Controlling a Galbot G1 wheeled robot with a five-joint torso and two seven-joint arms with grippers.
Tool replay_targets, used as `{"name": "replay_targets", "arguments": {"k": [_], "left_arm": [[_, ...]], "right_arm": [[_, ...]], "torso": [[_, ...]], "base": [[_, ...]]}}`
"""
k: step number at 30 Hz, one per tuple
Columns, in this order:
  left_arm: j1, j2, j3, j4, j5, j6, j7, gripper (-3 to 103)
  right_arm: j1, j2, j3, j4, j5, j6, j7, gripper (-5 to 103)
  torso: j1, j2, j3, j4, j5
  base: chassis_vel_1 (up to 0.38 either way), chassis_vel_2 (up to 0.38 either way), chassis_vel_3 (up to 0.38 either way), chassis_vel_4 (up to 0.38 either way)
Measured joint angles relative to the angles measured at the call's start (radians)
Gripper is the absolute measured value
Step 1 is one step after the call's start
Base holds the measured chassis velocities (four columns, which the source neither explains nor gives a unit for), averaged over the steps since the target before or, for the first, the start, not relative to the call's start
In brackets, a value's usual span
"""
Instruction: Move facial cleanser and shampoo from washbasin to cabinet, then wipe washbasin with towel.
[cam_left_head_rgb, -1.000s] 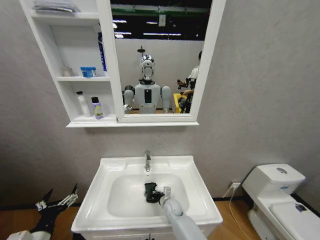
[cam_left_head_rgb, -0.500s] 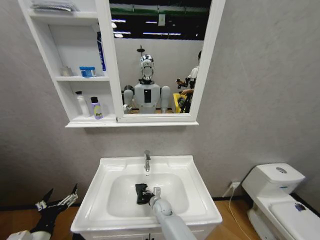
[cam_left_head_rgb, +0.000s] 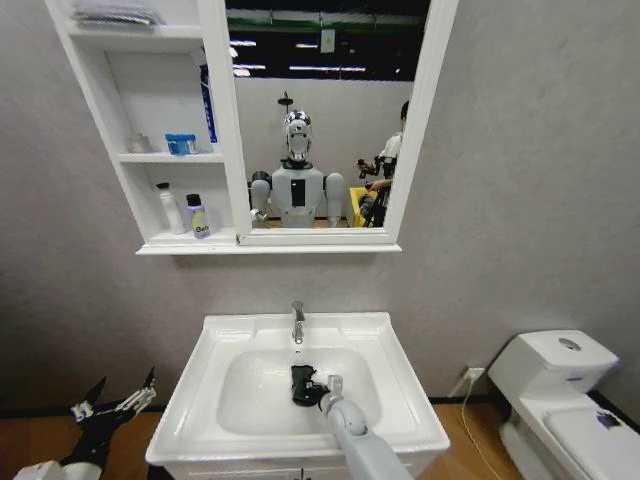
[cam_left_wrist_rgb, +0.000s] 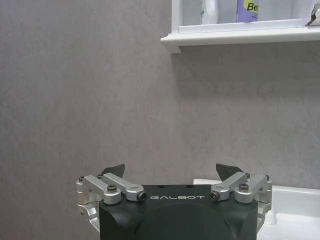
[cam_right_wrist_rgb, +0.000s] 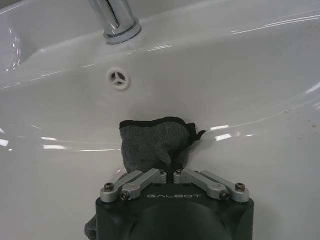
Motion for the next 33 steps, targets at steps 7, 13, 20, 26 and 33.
{"name": "replay_targets", "arguments": {"k": [7, 13, 20, 26, 33], "left_arm": [[0.000, 0.000, 0.000, 0.000, 0.000, 0.000, 0.000, 100], [0.000, 0.000, 0.000, 0.000, 0.000, 0.000, 0.000, 100], [0.000, 0.000, 0.000, 0.000, 0.000, 0.000, 0.000, 100], [0.000, 0.000, 0.000, 0.000, 0.000, 0.000, 0.000, 100], [0.000, 0.000, 0.000, 0.000, 0.000, 0.000, 0.000, 100]], "right_arm": [[0.019, 0.045, -0.008, -0.042, -0.010, 0.001, -0.001, 2], [0.042, 0.105, -0.051, -0.081, -0.010, 0.004, -0.008, 2], [0.055, 0.117, -0.087, -0.087, -0.006, 0.001, -0.009, 2], [0.056, 0.119, -0.080, -0.091, -0.007, 0.001, -0.006, 2], [0.004, 0.050, -0.025, 0.003, 0.004, -0.007, -0.003, 2]], "torso": [[0.000, 0.000, 0.000, -0.0007, -0.0002], [0.000, 0.000, 0.000, -0.0006, 0.0002], [0.000, 0.000, 0.001, -0.0004, 0.0005], [0.000, 0.000, 0.000, 0.0000, 0.0004], [0.000, 0.000, 0.000, 0.0001, 0.0003]], "base": [[0.000, 0.000, 0.000, 0.000], [0.000, 0.000, 0.000, 0.000], [0.000, 0.000, 0.000, 0.000], [0.000, 0.000, 0.000, 0.000], [0.000, 0.000, 0.000, 0.000]]}}
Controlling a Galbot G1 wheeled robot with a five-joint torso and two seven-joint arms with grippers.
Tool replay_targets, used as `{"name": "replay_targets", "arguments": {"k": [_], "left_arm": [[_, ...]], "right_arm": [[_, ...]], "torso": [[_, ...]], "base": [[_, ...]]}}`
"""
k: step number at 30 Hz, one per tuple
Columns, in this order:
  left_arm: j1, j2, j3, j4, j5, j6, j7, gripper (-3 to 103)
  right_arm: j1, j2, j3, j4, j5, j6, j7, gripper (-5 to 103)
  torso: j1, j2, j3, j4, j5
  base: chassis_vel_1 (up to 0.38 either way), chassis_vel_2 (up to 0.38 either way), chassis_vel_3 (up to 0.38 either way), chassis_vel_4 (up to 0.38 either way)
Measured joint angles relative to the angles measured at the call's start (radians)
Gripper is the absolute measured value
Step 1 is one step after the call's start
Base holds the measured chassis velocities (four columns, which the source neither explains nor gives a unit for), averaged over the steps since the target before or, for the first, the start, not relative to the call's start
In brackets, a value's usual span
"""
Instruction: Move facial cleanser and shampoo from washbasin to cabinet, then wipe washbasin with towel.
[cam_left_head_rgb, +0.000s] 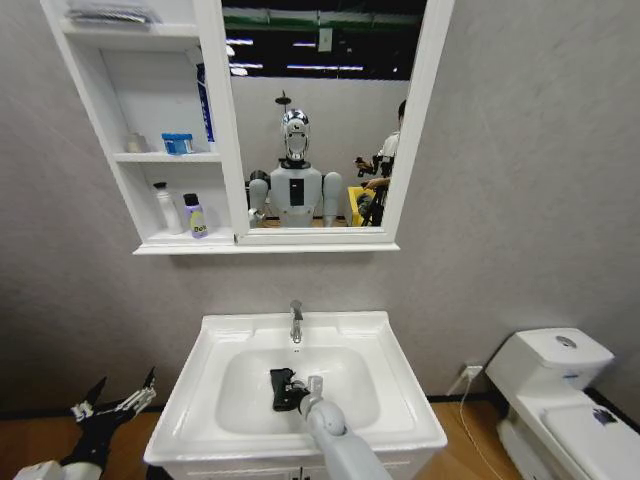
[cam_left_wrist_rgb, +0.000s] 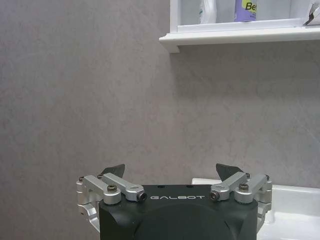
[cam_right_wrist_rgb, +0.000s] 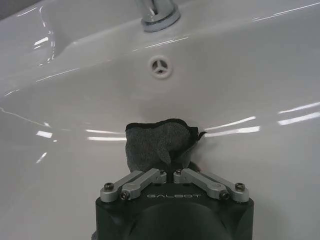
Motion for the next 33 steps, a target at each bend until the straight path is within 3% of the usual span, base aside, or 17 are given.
{"name": "replay_targets", "arguments": {"k": [11, 22, 33], "left_arm": [[0.000, 0.000, 0.000, 0.000, 0.000, 0.000, 0.000, 100], [0.000, 0.000, 0.000, 0.000, 0.000, 0.000, 0.000, 100], [0.000, 0.000, 0.000, 0.000, 0.000, 0.000, 0.000, 100]], "right_arm": [[-0.046, -0.089, 0.055, 0.093, 0.002, -0.010, 0.024, 2], [-0.024, -0.045, 0.022, 0.057, -0.015, -0.007, 0.032, 2], [-0.046, -0.092, 0.075, 0.081, -0.039, -0.003, 0.034, 2]], "torso": [[0.000, 0.000, 0.000, -0.0006, 0.0001], [0.000, 0.000, 0.000, -0.0002, 0.0000], [0.000, 0.000, 0.000, -0.0001, -0.0002]], "base": [[0.000, 0.000, 0.000, 0.000], [0.000, 0.000, 0.000, 0.000], [0.000, 0.000, 0.000, 0.000]]}}
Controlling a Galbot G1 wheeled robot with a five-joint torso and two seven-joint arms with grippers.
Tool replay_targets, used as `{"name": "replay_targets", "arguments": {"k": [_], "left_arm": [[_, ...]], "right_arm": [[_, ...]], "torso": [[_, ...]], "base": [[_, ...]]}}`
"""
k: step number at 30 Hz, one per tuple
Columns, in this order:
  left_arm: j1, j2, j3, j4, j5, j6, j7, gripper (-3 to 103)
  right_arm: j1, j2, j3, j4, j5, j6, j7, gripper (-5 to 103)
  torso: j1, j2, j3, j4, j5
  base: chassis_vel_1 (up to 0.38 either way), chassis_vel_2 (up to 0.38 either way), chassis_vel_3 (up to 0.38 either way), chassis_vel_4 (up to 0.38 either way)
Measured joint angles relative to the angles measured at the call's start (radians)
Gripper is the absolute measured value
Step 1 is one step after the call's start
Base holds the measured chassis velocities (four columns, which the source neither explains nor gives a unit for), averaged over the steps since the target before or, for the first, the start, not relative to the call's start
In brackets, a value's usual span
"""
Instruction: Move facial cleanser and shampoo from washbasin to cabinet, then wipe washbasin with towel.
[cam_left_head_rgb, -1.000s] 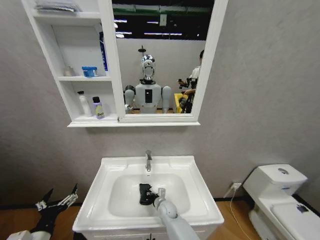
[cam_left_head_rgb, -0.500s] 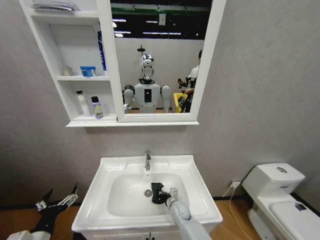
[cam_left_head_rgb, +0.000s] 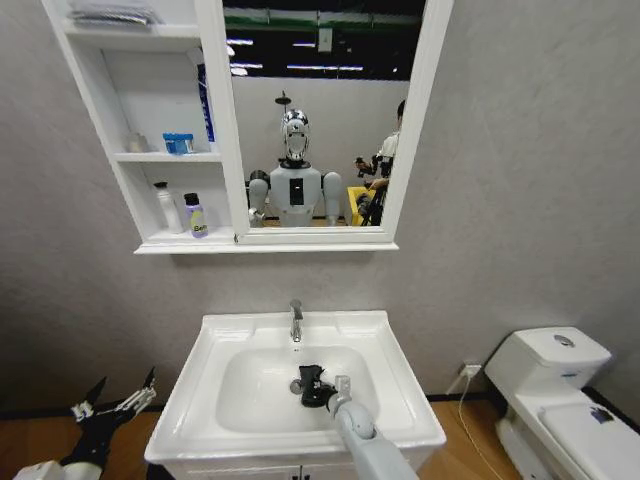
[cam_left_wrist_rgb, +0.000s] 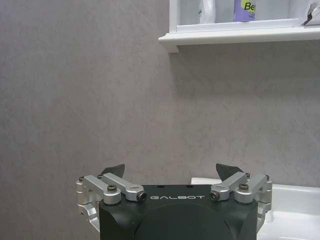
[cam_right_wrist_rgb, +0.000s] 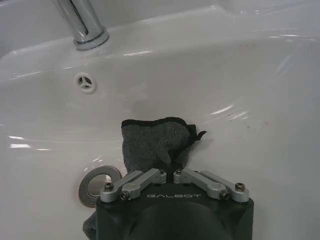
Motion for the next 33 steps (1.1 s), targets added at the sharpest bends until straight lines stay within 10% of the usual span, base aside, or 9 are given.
{"name": "replay_targets", "arguments": {"k": [33], "left_arm": [[0.000, 0.000, 0.000, 0.000, 0.000, 0.000, 0.000, 100]], "right_arm": [[0.009, -0.122, 0.140, 0.221, -0.282, 0.039, 0.072, 2]], "torso": [[0.000, 0.000, 0.000, -0.0004, 0.0000]], "base": [[0.000, 0.000, 0.000, 0.000]]}}
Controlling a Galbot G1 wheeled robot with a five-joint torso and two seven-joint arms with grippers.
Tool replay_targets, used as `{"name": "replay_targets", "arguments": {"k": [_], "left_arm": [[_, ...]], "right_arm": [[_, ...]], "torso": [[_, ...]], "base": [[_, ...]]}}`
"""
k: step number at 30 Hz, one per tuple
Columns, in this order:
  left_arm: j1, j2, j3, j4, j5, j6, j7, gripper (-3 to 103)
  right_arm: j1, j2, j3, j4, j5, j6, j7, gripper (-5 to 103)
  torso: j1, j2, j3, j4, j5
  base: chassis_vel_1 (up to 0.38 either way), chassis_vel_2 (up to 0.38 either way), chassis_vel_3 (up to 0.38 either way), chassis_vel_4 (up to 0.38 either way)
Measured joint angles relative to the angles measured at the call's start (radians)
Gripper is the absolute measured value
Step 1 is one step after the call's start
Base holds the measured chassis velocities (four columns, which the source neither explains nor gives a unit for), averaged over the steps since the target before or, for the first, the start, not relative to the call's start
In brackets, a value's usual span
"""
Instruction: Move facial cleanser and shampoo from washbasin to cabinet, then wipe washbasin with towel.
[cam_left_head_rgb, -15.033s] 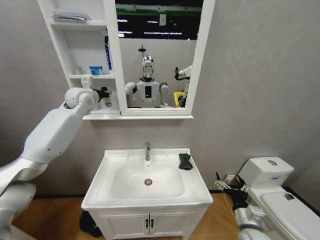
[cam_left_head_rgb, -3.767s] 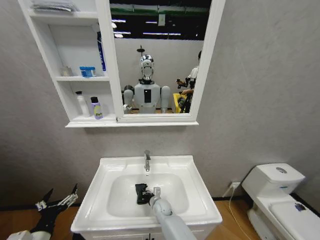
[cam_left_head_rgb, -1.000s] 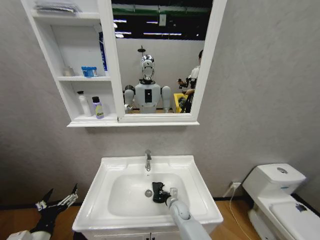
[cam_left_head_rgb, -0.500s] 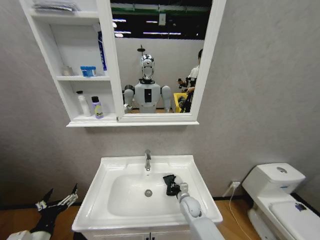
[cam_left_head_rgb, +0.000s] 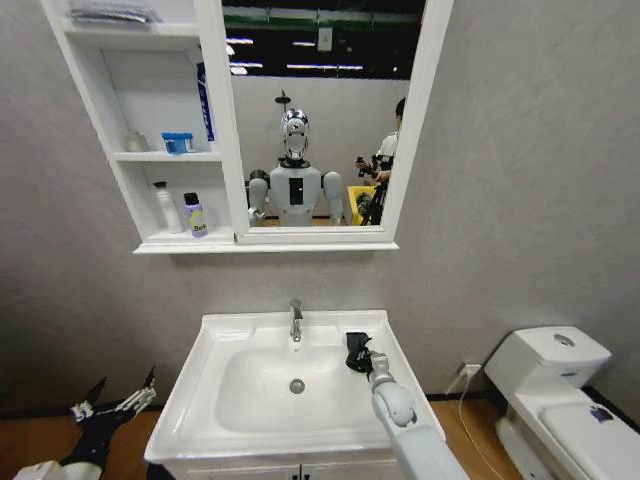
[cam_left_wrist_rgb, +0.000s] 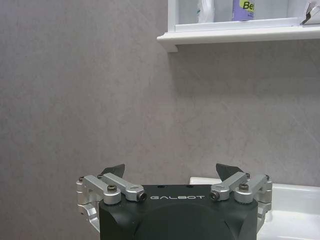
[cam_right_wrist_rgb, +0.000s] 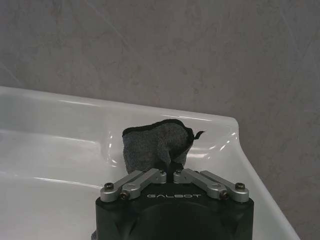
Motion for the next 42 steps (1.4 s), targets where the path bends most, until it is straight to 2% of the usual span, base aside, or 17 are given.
{"name": "replay_targets", "arguments": {"k": [4, 7, 9, 12, 15, 17, 18, 20, 22, 26, 27, 30, 31, 34, 35, 38, 42], "left_arm": [[0.000, 0.000, 0.000, 0.000, 0.000, 0.000, 0.000, 100], [0.000, 0.000, 0.000, 0.000, 0.000, 0.000, 0.000, 100], [0.000, 0.000, 0.000, 0.000, 0.000, 0.000, 0.000, 100], [0.000, 0.000, 0.000, 0.000, 0.000, 0.000, 0.000, 100], [0.000, 0.000, 0.000, 0.000, 0.000, 0.000, 0.000, 100], [0.000, 0.000, 0.000, 0.000, 0.000, 0.000, 0.000, 100], [0.000, 0.000, 0.000, 0.000, 0.000, 0.000, 0.000, 100], [0.000, 0.000, 0.000, 0.000, 0.000, 0.000, 0.000, 100], [0.000, 0.000, 0.000, 0.000, 0.000, 0.000, 0.000, 100], [0.000, 0.000, 0.000, 0.000, 0.000, 0.000, 0.000, 100], [0.000, 0.000, 0.000, 0.000, 0.000, 0.000, 0.000, 100], [0.000, 0.000, 0.000, 0.000, 0.000, 0.000, 0.000, 100], [0.000, 0.000, 0.000, 0.000, 0.000, 0.000, 0.000, 100], [0.000, 0.000, 0.000, 0.000, 0.000, 0.000, 0.000, 100], [0.000, 0.000, 0.000, 0.000, 0.000, 0.000, 0.000, 100], [0.000, 0.000, 0.000, 0.000, 0.000, 0.000, 0.000, 100], [0.000, 0.000, 0.000, 0.000, 0.000, 0.000, 0.000, 100]], "right_arm": [[0.016, -0.005, 0.025, -0.022, 0.003, 0.033, -0.028, 2], [0.038, -0.013, 0.049, -0.063, 0.004, 0.090, -0.085, 2], [0.058, -0.024, 0.079, -0.109, -0.012, 0.140, -0.161, 2], [0.063, -0.033, 0.103, -0.131, -0.017, 0.151, -0.215, 2], [0.060, -0.035, 0.116, -0.135, -0.021, 0.150, -0.222, 1], [0.047, -0.034, 0.130, -0.132, -0.025, 0.137, -0.214, 12], [0.047, -0.034, 0.130, -0.132, -0.025, 0.137, -0.214, 12], [0.044, -0.035, 0.138, -0.136, -0.008, 0.138, -0.226, 28], [0.043, -0.037, 0.139, -0.136, 0.005, 0.138, -0.232, 28], [0.024, -0.045, 0.145, -0.091, 0.033, 0.129, -0.236, 44], [0.024, -0.045, 0.145, -0.091, 0.033, 0.129, -0.236, 44], [-0.022, -0.051, 0.152, 0.032, 0.014, 0.129, -0.200, 61], [-0.022, -0.051, 0.152, 0.032, 0.014, 0.129, -0.200, 61], [-0.108, -0.047, 0.179, 0.213, 0.005, 0.104, -0.135, 77], [-0.108, -0.047, 0.179, 0.213, 0.005, 0.104, -0.135, 77], [-0.300, -0.020, 0.224, 0.443, -0.022, 0.075, -0.066, 93], [-0.466, 0.013, 0.251, 0.613, -0.063, 0.071, -0.038, 99]], "torso": [[0.000, 0.000, 0.000, 0.0002, 0.0001], [0.000, 0.000, 0.000, 0.0002, 0.0002], [0.000, 0.000, 0.000, 0.0003, 0.0002], [0.000, 0.000, 0.000, 0.0001, 0.0002], [0.000, 0.000, 0.000, 0.0002, 0.0003], [0.000, 0.000, 0.000, 0.0000, 0.0003], [0.000, 0.000, 0.000, 0.0000, 0.0003], [0.000, 0.000, 0.000, 0.0002, 0.0001], [0.000, 0.000, 0.000, 0.0002, 0.0001], [0.000, 0.000, 0.000, 0.0002, 0.0001], [0.000, 0.000, 0.000, 0.0002, 0.0001], [0.000, 0.000, 0.000, 0.0004, 0.0002], [0.000, 0.000, 0.000, 0.0004, 0.0002], [0.000, 0.000, 0.000, 0.0004, -0.0001], [0.000, 0.000, 0.000, 0.0004, -0.0001], [0.000, 0.000, 0.000, 0.0004, 0.0000], [0.000, 0.000, 0.000, -0.0002, 0.0001]], "base": [[0.000, 0.000, 0.000, 0.000], [0.000, 0.000, 0.000, 0.000], [0.000, 0.000, 0.000, 0.000], [0.000, 0.000, 0.000, 0.000], [0.000, 0.000, 0.000, 0.000], [0.000, 0.000, 0.000, 0.000], [0.000, 0.000, 0.000, 0.000], [0.000, 0.000, 0.000, 0.000], [0.000, 0.000, 0.000, 0.000], [0.000, 0.000, 0.000, 0.000], [0.000, 0.000, 0.000, 0.000], [0.000, 0.000, 0.000, 0.000], [0.000, 0.000, 0.000, 0.000], [0.000, 0.000, 0.000, 0.000], [0.000, 0.000, 0.000, 0.000], [0.000, 0.000, 0.000, 0.000], [0.000, 0.000, 0.000, 0.000]]}}
